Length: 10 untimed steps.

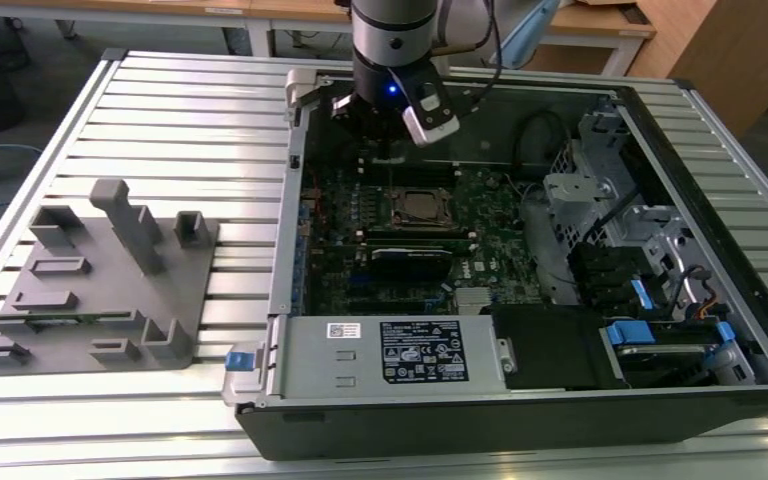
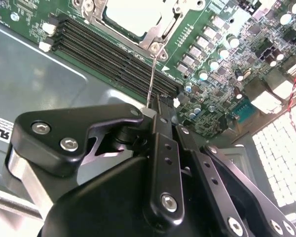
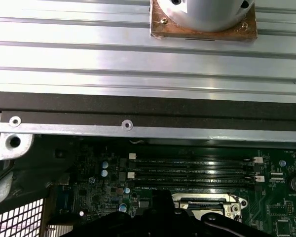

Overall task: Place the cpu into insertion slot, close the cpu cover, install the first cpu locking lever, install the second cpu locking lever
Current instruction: 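Install the first cpu locking lever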

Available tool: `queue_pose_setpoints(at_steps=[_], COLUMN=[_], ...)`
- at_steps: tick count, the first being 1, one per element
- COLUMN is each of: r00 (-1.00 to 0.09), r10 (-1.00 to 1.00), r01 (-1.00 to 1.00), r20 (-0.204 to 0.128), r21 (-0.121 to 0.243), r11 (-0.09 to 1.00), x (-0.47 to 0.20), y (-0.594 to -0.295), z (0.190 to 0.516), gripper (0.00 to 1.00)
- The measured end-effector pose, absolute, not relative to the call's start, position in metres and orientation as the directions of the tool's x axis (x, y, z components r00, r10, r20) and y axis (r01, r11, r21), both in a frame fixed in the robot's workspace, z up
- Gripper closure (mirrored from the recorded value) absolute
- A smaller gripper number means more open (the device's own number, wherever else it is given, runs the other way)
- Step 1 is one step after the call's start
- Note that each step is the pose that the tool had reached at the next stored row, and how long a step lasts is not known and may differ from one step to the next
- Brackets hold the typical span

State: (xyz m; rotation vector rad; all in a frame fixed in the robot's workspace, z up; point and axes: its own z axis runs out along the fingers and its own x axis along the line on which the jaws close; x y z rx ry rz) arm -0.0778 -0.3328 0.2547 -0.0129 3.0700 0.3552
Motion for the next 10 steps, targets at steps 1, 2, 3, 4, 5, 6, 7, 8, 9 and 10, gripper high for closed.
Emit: queue_pose_setpoints(at_steps=[1, 2, 3, 4, 5, 6, 7, 8, 9, 10], r00=[-0.999, -0.999, -0.999, -0.999, -0.999, -0.999, -0.999, -0.999, -0.999, -0.999], r10=[-0.002, -0.002, -0.003, -0.003, -0.003, -0.002, -0.002, -0.002, -0.002, -0.002], r01=[-0.014, -0.014, -0.014, -0.014, -0.014, -0.014, -0.014, -0.014, -0.014, -0.014], r20=[-0.052, -0.052, -0.052, -0.052, -0.052, -0.052, -0.051, -0.051, -0.051, -0.051], r21=[0.228, 0.228, 0.228, 0.228, 0.228, 0.228, 0.228, 0.228, 0.228, 0.228], r11=[0.974, 0.974, 0.974, 0.974, 0.974, 0.974, 0.974, 0.974, 0.974, 0.974], x=[-0.0778, -0.0778, -0.0776, -0.0771, -0.0764, -0.0754, -0.0744, -0.0732, -0.072, -0.0708], y=[-0.3328, -0.3328, -0.3328, -0.3328, -0.3327, -0.3327, -0.3328, -0.3328, -0.3327, -0.3328], z=[0.2547, 0.2547, 0.2547, 0.2547, 0.2547, 0.2546, 0.2546, 0.2546, 0.2545, 0.2545], gripper=[0.89, 0.89, 0.89, 0.89, 0.89, 0.89, 0.89, 0.89, 0.89, 0.89])
